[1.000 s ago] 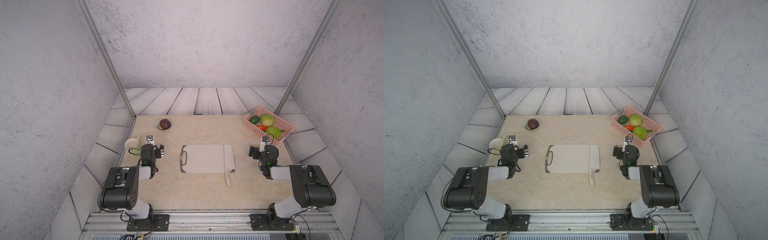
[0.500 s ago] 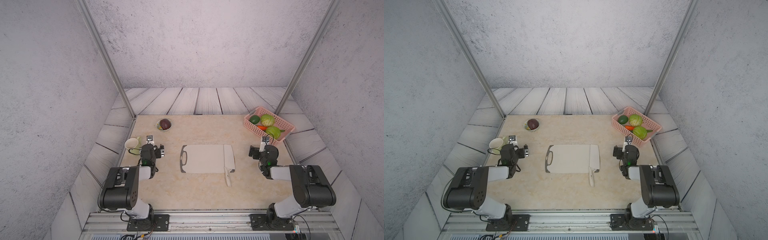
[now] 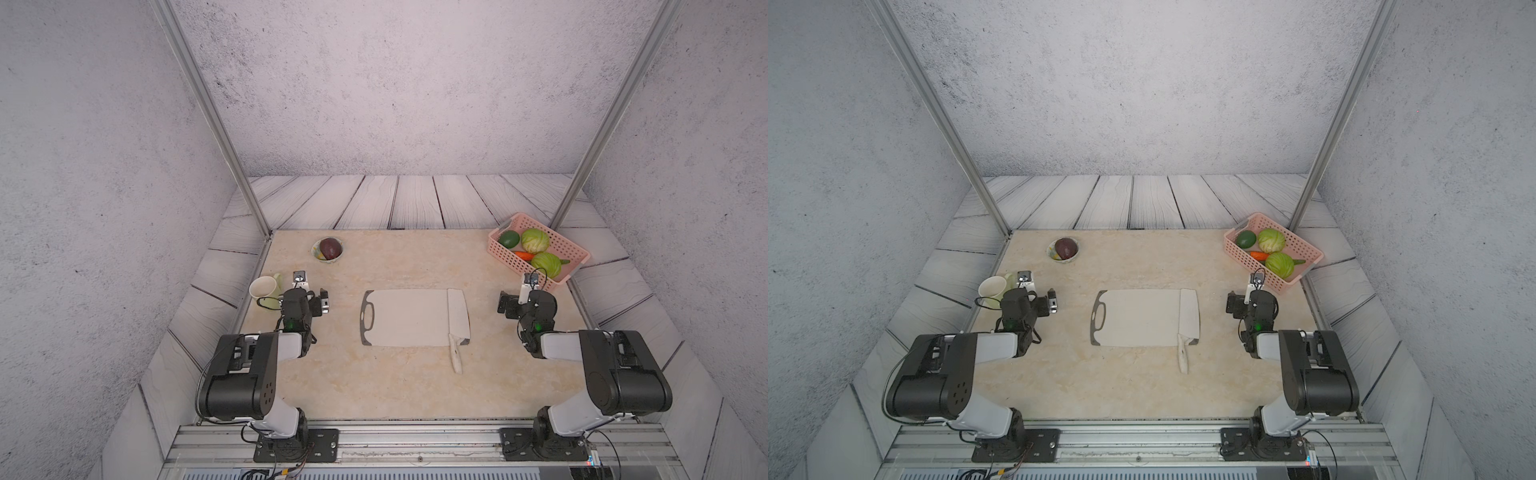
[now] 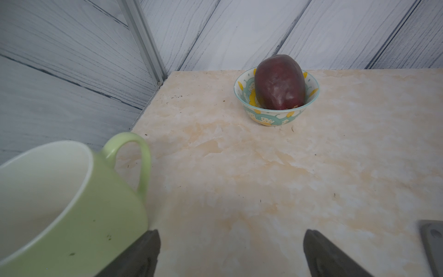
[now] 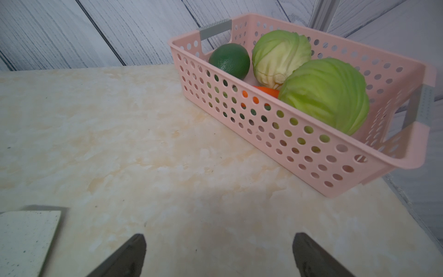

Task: Align the knife with the edge of the cutting board
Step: Reset both arms

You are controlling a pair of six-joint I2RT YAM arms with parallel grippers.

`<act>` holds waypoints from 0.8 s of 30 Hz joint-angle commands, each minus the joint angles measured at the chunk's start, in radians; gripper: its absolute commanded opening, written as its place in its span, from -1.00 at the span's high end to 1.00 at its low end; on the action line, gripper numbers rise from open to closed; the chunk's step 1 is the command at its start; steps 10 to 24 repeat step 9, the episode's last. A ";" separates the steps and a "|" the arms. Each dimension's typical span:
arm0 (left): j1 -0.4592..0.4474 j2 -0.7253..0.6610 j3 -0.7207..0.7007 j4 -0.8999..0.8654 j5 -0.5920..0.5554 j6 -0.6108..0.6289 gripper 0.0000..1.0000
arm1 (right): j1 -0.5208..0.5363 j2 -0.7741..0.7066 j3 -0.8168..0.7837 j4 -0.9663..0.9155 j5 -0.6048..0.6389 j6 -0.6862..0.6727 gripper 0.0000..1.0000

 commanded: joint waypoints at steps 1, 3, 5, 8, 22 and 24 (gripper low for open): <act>0.004 -0.010 0.000 0.008 0.002 0.007 -0.97 | 0.001 -0.019 0.015 -0.014 0.011 -0.006 -0.98; 0.004 -0.010 0.000 0.009 0.002 0.007 -0.97 | 0.000 -0.017 0.017 -0.017 0.011 -0.006 -0.99; 0.004 -0.010 0.000 0.008 0.002 0.007 -0.97 | 0.002 -0.015 0.018 -0.016 0.011 -0.007 -0.99; 0.004 -0.010 0.000 0.009 0.002 0.006 -0.97 | 0.002 -0.020 0.015 -0.015 0.011 -0.005 -0.99; 0.004 -0.011 0.001 0.008 0.002 0.007 -0.97 | 0.001 -0.019 0.015 -0.015 0.011 -0.006 -0.99; 0.004 -0.011 0.001 0.008 0.002 0.007 -0.97 | 0.001 -0.019 0.015 -0.015 0.011 -0.006 -0.99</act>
